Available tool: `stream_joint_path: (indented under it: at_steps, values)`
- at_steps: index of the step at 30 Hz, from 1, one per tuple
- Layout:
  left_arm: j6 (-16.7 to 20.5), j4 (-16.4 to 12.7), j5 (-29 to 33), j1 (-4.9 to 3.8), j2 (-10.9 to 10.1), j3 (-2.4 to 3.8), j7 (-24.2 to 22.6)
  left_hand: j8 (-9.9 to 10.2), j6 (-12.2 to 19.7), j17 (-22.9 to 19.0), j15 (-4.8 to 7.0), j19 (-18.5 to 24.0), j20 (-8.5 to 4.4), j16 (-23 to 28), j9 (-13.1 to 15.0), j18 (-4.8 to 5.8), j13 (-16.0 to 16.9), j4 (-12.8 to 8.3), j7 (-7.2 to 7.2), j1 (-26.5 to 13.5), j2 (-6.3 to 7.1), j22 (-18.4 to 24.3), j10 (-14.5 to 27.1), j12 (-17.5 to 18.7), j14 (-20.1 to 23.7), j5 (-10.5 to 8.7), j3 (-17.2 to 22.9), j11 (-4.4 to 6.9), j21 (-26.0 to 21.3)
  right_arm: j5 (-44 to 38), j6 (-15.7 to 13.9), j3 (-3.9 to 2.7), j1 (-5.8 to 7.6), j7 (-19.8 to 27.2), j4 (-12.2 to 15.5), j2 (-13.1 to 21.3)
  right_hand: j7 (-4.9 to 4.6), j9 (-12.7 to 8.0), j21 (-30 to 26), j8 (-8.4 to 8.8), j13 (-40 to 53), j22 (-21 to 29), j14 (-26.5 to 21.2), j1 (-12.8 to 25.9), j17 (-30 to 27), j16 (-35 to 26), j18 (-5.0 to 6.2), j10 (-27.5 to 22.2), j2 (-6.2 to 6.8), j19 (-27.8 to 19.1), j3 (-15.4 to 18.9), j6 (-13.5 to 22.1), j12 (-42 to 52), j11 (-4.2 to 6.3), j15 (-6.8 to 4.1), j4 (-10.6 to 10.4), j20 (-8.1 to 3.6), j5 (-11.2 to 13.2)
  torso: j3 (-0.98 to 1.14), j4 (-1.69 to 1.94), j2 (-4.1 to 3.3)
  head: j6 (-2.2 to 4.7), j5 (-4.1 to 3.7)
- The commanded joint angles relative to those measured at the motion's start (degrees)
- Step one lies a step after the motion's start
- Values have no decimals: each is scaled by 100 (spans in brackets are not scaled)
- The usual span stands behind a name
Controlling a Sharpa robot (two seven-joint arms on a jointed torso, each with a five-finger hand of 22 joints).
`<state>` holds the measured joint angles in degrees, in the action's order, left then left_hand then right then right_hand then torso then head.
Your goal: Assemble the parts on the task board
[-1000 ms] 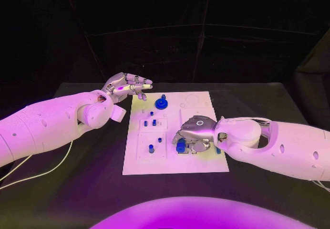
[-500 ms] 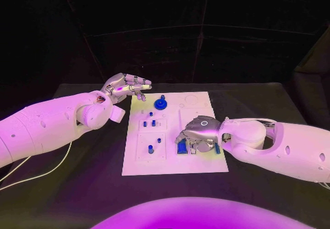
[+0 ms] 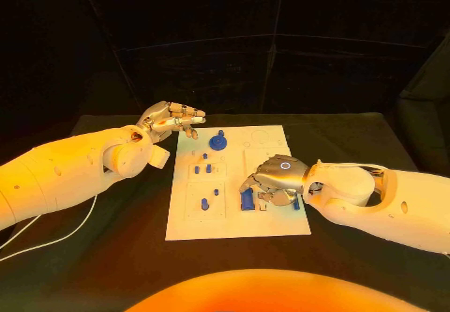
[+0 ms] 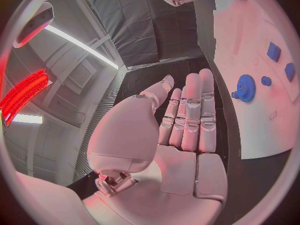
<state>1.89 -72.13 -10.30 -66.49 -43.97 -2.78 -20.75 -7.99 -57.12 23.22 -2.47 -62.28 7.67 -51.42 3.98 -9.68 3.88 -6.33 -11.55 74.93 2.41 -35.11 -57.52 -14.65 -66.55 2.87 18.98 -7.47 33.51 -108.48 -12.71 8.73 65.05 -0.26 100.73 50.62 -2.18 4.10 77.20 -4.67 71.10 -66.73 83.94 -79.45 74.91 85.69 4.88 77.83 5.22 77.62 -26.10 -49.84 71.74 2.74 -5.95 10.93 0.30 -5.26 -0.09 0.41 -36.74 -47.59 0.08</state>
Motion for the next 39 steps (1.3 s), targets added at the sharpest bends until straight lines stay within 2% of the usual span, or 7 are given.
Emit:
stream_joint_path:
  at_steps: [1,4,10,14,18,25,39]
  values:
    - [-39,-4,21,-4,7,5,-35,12,45,-10,8,-17,30,-23,-5,-70,-3,-9,6,22,19,10,43,-17,27,-6,-14,-3,-39,892,-658,-3,8,15,48,74,-179,37,51,-97,34,-37,445,297,717,5,-15,67,20,62,111,-171,68,-96,46,-191,34,-11,-6,7,1,3,-6]
    - [-34,-10,21,-2,3,5,-35,12,45,-10,8,-17,30,-23,-5,-70,-3,-9,6,22,19,10,43,-17,27,-6,-14,-3,-39,1660,-828,-3,8,-147,89,193,-459,150,89,-427,124,-103,459,696,764,34,-56,145,84,118,405,-682,179,-433,313,-508,201,-53,-10,8,2,1,-23]
    - [-22,-29,21,-2,-10,5,-45,12,45,-10,8,-17,30,-23,-5,-70,-3,-9,6,22,19,10,43,-17,27,-6,-14,-3,-39,2554,-1192,-2,8,-776,169,531,-366,360,121,-1023,169,-158,460,983,773,45,-33,201,112,176,981,-1066,252,-383,307,-899,299,-298,-14,3,5,20,-66]
    - [-11,-46,21,-2,-21,5,-48,12,45,-10,8,-17,30,-23,-5,-70,-3,-9,6,22,19,10,43,-17,27,-6,-14,-3,-39,2845,-1278,-2,9,-1153,238,796,-384,351,169,-1056,275,-243,467,1182,808,64,-50,290,53,226,1162,-939,354,-402,318,-1135,305,-369,-18,5,3,34,-93]
    - [4,-71,21,-2,-30,5,-54,12,45,-10,8,-17,30,-23,-5,-70,-3,-9,6,22,19,10,43,-17,27,-6,-14,-3,-39,3019,-1205,-1,8,-1753,317,1093,-361,320,237,-1068,377,-356,483,1632,881,107,-71,390,119,296,1624,-891,447,-389,316,-1607,318,-875,-17,-2,6,48,-147]
    - [9,-119,21,-2,-34,5,-60,7,46,-13,8,-17,31,-25,-3,-71,-1,-16,6,34,15,12,46,-25,32,-6,-14,-3,-42,3084,-887,5,-3,-2608,349,1365,-308,348,261,-1127,449,-395,486,1586,901,121,-77,474,143,321,2134,-986,487,-343,276,-1960,286,-824,-2,-14,1,60,-283]
    - [-14,-124,21,-2,-35,5,-34,7,46,-13,8,-17,31,-25,-3,-71,-1,-16,6,34,15,12,46,-25,32,-6,-14,-3,-42,2772,-602,12,-271,-3201,425,1362,-256,500,276,-1228,522,-431,489,1319,918,130,-85,540,126,345,2745,-1045,505,-296,235,-2330,246,-833,1,6,-1,65,-361]
